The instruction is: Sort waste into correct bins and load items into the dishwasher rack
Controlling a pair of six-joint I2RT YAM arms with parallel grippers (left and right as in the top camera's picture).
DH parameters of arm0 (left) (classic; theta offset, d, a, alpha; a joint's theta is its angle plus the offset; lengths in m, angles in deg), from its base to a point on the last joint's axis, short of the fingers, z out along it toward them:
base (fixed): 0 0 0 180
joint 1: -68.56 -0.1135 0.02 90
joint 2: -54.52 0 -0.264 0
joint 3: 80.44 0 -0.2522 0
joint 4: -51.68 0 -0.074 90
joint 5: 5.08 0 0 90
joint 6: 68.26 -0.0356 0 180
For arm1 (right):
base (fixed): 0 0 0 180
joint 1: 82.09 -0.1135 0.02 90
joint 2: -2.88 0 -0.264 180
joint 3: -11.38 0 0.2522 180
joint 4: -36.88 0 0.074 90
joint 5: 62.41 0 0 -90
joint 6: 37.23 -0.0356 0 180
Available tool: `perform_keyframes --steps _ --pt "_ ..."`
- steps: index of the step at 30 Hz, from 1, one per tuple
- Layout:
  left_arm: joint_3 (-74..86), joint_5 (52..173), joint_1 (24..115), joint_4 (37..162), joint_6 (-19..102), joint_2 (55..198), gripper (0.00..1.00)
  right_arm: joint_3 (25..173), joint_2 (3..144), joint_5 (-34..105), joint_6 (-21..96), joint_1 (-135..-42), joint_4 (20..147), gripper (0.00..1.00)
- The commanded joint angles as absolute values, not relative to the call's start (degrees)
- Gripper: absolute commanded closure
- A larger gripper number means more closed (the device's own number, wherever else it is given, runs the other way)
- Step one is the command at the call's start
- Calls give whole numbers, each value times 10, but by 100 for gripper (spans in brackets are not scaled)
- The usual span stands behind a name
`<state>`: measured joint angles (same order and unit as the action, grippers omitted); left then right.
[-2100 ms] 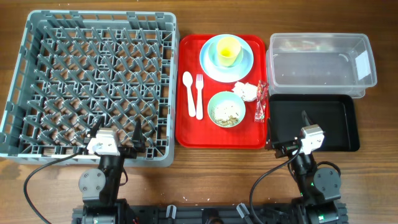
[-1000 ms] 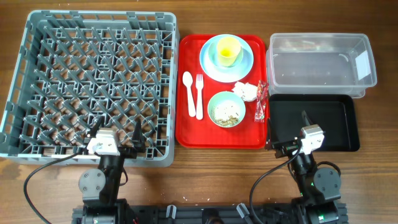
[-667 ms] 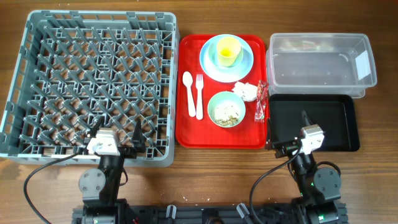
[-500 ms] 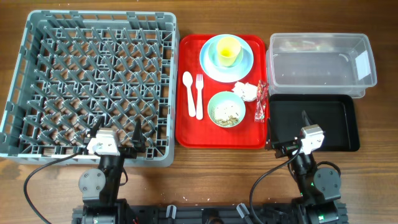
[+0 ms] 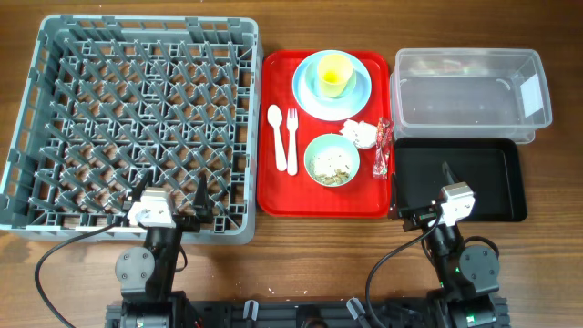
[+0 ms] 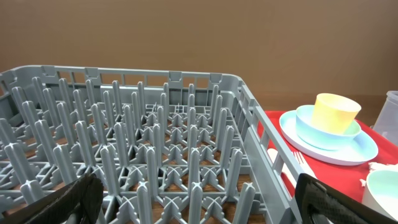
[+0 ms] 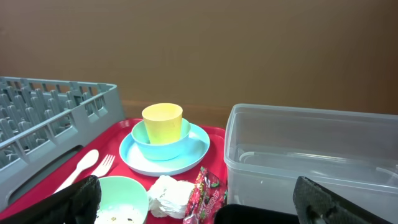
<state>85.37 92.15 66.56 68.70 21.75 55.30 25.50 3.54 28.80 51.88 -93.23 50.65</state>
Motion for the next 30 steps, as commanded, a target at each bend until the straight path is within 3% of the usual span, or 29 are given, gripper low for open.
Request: perform_keyframes --steps 1,21,24,27,30 --pt "855 928 662 692 207 547 0 255 31 280 511 -929 503 0" --pt "808 951 662 719 253 550 0 255 31 280 511 -929 503 0" --pt "652 980 662 825 301 601 0 255 31 280 511 -929 503 0" --pt "385 1095 662 1036 301 826 0 255 31 280 511 -929 503 0" --pt "61 1131 662 1289 302 1116 0 255 31 280 512 -929 503 0"
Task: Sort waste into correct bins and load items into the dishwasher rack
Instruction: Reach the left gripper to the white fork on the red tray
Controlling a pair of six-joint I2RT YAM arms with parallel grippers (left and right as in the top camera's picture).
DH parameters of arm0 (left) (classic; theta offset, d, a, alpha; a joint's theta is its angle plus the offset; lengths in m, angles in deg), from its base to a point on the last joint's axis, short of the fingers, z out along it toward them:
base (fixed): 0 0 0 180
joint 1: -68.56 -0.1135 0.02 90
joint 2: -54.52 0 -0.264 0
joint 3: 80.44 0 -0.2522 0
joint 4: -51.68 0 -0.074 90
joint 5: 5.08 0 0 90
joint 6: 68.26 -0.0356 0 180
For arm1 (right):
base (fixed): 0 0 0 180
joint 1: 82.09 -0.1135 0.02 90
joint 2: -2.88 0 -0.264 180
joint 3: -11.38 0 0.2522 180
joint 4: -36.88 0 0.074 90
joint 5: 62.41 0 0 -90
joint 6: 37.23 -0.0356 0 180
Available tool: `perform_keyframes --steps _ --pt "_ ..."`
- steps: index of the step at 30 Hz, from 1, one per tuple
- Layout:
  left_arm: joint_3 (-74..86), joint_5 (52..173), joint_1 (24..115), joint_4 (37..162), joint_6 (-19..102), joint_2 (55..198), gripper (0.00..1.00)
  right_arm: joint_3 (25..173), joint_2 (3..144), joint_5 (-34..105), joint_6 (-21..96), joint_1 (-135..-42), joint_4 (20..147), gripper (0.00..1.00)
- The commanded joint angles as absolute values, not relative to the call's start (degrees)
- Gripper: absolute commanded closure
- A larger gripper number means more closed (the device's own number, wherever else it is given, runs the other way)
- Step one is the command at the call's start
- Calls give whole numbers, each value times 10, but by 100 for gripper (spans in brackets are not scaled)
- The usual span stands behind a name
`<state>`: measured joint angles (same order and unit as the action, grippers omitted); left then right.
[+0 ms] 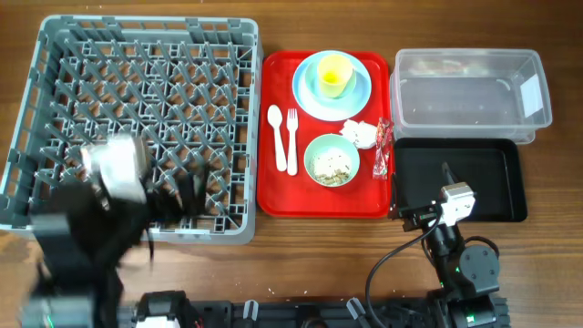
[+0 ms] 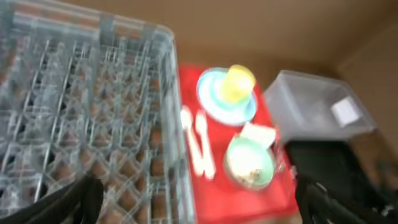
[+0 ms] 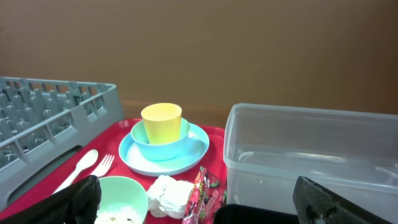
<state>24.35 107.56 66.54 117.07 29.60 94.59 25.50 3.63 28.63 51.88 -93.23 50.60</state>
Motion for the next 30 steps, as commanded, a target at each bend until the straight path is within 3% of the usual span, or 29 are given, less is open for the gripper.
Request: perform_keyframes --steps 1,5,6,8,9,13,16,19,24,26,30 --pt "-5 1166 662 1316 301 1177 0 255 31 280 511 -929 503 0" --pt "-106 1285 662 1311 337 1319 0 255 31 280 511 -929 503 0" --pt "-106 1314 663 1304 370 1337 6 255 31 280 511 -929 503 0" --pt "-105 1286 698 1304 388 1369 54 255 31 280 511 -929 503 0" --pt "-105 1252 721 1304 390 1377 66 255 31 280 512 -929 503 0" --pt "-105 965 871 1292 455 1410 81 255 31 280 511 -929 503 0" --pt "-105 897 970 1241 480 1448 79 255 31 280 512 -929 503 0" --pt "-105 846 1009 1211 480 1493 78 255 31 280 512 -929 503 0" --pt "-105 846 1002 1185 479 1583 83 255 31 280 511 -929 503 0" --pt "-105 837 1002 1184 479 1618 74 255 31 280 512 -929 503 0" --pt "-105 825 1002 1207 480 1662 74 255 31 280 512 -929 503 0"
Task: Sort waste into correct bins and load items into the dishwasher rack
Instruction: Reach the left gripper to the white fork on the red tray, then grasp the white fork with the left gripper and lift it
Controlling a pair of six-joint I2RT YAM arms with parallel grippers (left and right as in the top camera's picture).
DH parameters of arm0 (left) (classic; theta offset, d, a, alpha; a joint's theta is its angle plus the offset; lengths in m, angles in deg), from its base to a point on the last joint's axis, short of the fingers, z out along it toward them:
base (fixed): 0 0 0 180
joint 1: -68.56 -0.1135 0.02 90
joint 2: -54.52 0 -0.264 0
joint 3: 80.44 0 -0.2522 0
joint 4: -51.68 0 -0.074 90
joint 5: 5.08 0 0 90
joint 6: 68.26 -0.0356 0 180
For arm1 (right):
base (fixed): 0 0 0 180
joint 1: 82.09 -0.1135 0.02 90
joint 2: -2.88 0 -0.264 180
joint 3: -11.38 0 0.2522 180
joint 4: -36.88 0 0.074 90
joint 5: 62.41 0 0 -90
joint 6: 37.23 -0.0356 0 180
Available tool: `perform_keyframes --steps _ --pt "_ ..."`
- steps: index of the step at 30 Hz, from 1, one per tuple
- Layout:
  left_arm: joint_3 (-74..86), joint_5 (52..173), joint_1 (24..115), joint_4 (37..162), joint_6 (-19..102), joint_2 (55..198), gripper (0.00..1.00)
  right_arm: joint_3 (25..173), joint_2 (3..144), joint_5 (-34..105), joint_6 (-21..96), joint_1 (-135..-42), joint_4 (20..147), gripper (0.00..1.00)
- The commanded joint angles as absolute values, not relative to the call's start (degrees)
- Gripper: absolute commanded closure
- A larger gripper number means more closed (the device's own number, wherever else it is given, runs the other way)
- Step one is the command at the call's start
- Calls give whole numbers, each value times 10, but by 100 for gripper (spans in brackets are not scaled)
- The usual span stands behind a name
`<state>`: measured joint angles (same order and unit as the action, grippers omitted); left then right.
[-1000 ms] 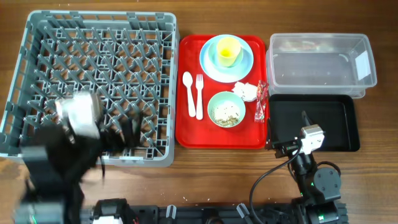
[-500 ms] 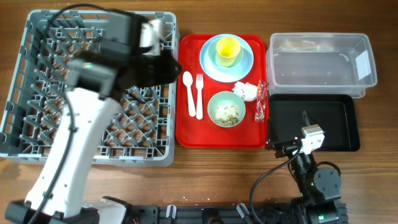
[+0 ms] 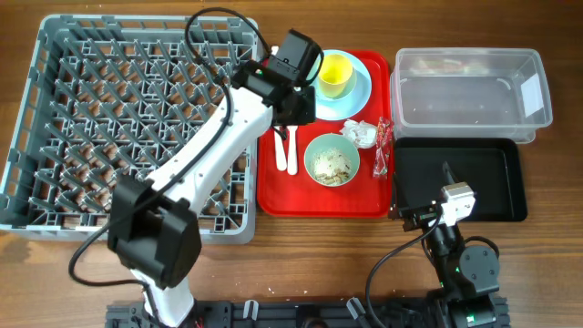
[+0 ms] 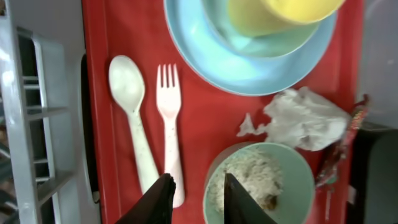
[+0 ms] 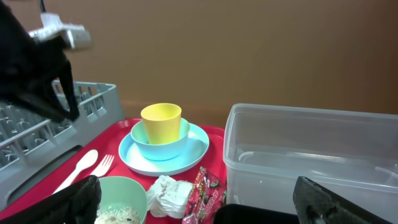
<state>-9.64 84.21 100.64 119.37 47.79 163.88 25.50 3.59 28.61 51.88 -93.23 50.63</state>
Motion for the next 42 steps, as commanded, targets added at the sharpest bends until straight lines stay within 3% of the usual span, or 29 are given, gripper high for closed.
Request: perform_keyframes --steps 1,7,20,22,23,25,34,42 --pt "-105 825 1002 1215 480 1674 74 255 31 280 511 -929 503 0" --pt "-76 825 1002 1176 493 1742 82 255 31 280 512 -929 503 0" --pt "38 825 1003 1032 493 1770 76 255 31 280 511 -929 503 0" --pt "54 825 1003 1018 493 1770 83 255 31 280 512 -929 503 0" --pt "55 825 1003 1018 493 1770 94 255 31 280 512 -929 503 0" --pt "54 825 1003 1016 493 1766 96 255 31 280 512 -929 503 0" --pt "20 824 1002 1069 490 1575 96 255 31 280 512 -929 503 0" --pt "21 698 1002 1219 489 1387 96 255 31 280 512 -929 503 0"
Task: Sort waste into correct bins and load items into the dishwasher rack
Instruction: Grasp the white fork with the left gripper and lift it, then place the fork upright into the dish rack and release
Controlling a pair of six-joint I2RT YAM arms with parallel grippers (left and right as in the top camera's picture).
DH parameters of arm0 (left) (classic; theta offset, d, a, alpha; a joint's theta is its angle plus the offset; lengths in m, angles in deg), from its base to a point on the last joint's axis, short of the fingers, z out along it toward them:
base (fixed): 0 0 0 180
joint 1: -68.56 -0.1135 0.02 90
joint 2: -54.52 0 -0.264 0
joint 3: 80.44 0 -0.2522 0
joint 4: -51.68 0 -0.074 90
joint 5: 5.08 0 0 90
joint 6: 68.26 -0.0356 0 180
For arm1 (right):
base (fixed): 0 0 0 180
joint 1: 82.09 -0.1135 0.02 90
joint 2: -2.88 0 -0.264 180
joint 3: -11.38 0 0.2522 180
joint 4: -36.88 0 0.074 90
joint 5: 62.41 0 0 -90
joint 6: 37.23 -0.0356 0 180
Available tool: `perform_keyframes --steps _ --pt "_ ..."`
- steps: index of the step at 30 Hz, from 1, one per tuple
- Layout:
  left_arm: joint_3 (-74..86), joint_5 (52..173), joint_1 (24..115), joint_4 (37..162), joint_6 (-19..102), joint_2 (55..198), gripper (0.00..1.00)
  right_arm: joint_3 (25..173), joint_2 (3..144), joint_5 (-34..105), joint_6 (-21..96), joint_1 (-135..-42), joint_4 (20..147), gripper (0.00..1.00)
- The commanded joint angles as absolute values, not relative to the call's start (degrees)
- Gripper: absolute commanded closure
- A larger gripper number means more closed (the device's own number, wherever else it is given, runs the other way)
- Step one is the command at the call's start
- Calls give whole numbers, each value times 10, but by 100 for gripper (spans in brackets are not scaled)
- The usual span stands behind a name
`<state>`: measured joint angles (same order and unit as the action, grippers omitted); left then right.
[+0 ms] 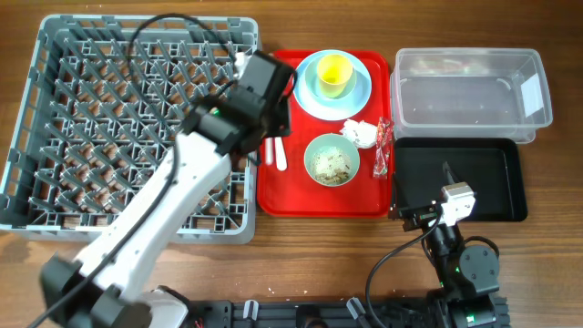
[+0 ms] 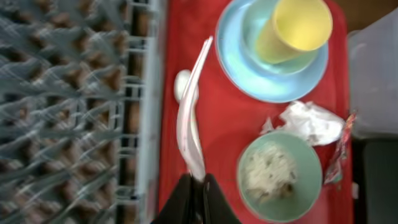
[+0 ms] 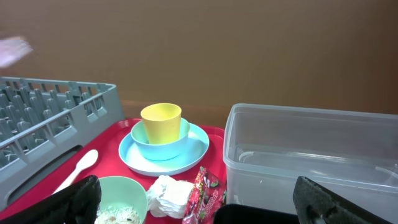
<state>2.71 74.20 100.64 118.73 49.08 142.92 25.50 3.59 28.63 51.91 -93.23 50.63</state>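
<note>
My left gripper is shut on the handle of a white fork, which it holds above the red tray close to the grey dishwasher rack. The white spoon still lies on the tray beneath it. A yellow cup stands in a blue bowl on a blue plate. The tray also holds a green bowl with rice, a crumpled napkin and a red wrapper. My right gripper rests open at the front.
A clear plastic bin stands at the back right, with a black bin in front of it. The left arm reaches across the rack's right side. Wooden table lies along the front edge.
The left gripper was open over the fork and spoon lying on the tray. Now it is shut on the fork, which is off the tray and nearer the rack. The right arm is unchanged.
Both arms first rested at the table's front edge with grippers open. The left arm was then above the rack, then over the tray with open jaws above the fork. Now it holds the fork; the spoon stays on the tray.
</note>
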Motion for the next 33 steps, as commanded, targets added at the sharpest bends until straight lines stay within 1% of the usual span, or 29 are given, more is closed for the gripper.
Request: perform_keyframes --steps 1,4,13,19,21,26,29,30,33 --pt "21 699 1002 1233 487 1380 96 255 31 280 512 -929 503 0" --pt "21 699 1002 1262 487 1378 96 255 31 280 512 -929 503 0" --pt "21 700 1002 1282 488 1378 96 255 31 280 511 -929 503 0" --pt "22 638 1000 1275 488 1379 96 255 31 280 512 -929 503 0" --pt "23 638 987 1265 487 1385 96 255 31 280 512 -929 503 0" --pt "23 639 936 1232 474 1460 96 255 31 280 512 -929 503 0" --pt "23 690 922 1192 403 1514 96 255 31 280 511 -929 503 0" --pt "23 695 912 1187 400 1538 96 255 31 280 511 -929 503 0" --pt "23 724 889 1179 387 1580 92 255 31 280 511 -929 503 0"
